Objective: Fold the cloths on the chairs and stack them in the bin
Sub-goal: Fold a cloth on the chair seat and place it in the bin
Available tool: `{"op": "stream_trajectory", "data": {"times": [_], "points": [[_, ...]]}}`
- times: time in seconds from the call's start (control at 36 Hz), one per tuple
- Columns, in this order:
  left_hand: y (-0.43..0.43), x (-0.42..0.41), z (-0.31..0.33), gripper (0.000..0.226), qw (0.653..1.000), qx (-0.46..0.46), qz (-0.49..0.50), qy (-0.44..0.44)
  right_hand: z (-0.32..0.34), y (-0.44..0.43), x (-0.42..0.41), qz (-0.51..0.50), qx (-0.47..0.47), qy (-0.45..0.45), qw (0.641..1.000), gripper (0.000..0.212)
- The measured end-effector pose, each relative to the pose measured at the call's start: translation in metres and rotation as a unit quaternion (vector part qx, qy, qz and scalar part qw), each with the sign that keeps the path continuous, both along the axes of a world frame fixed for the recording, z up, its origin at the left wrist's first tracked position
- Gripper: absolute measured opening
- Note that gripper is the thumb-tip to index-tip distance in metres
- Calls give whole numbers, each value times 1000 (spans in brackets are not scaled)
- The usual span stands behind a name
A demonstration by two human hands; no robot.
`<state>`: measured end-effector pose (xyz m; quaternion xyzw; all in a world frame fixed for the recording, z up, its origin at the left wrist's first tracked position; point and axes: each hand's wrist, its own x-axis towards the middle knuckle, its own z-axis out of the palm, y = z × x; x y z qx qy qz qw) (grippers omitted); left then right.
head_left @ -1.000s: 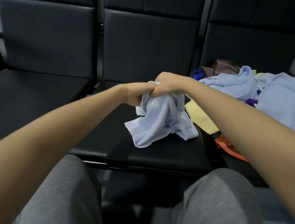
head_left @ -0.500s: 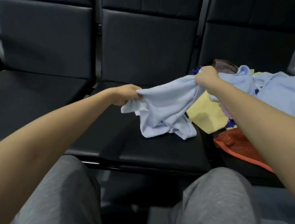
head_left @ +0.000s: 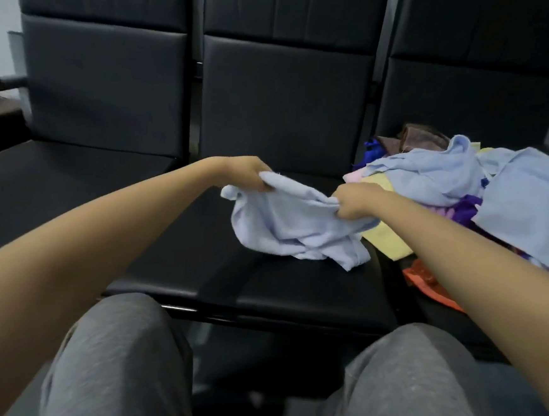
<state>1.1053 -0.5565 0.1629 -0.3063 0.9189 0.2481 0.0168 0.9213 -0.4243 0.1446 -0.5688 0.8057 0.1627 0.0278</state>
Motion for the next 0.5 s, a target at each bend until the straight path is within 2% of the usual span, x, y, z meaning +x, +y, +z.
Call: {"op": "stream_trajectory", "data": {"times": [0.06,0.11,0.17,0.22,0.25,0.28,0.31,0.33,0.36,0.42,0.44,0.47,0.5], "points": [[-4,4,-1,19,983,124,2,134,0,-2,-8,-35,-118,-128,984,23],[-2,5,-2,21,946,236,7,221,6,-2,-7,-68,-247,-263,930,20],[3,2,-2,26,926,282,23,250,14,-2,-2,-110,-334,-395,849,15],[5,-2,0,35,920,306,16,246,20,-2,1,-159,-393,-504,753,26],[6,-3,3,41,921,315,-8,230,24,-3,1,-183,-407,-537,716,23],[9,-3,7,45,928,314,-41,196,27,-2,2,-195,-408,-553,699,18],[12,-3,12,46,943,292,-65,146,29,-1,1,-193,-390,-557,707,11],[17,-3,15,44,968,229,-73,78,31,0,0,-175,-360,-550,733,5],[23,-3,18,39,989,134,-69,-3,34,3,0,-141,-319,-534,770,8],[30,-7,18,23,987,-61,-38,-143,38,10,5,-50,-195,-431,880,22],[32,-10,16,17,980,-105,-23,-167,37,12,8,-21,-123,-347,930,29],[31,-12,12,13,980,-113,-16,-163,35,15,13,-4,-60,-266,962,33],[30,-13,9,13,985,-102,-13,-136,31,16,16,-4,-19,-201,979,34]]}}
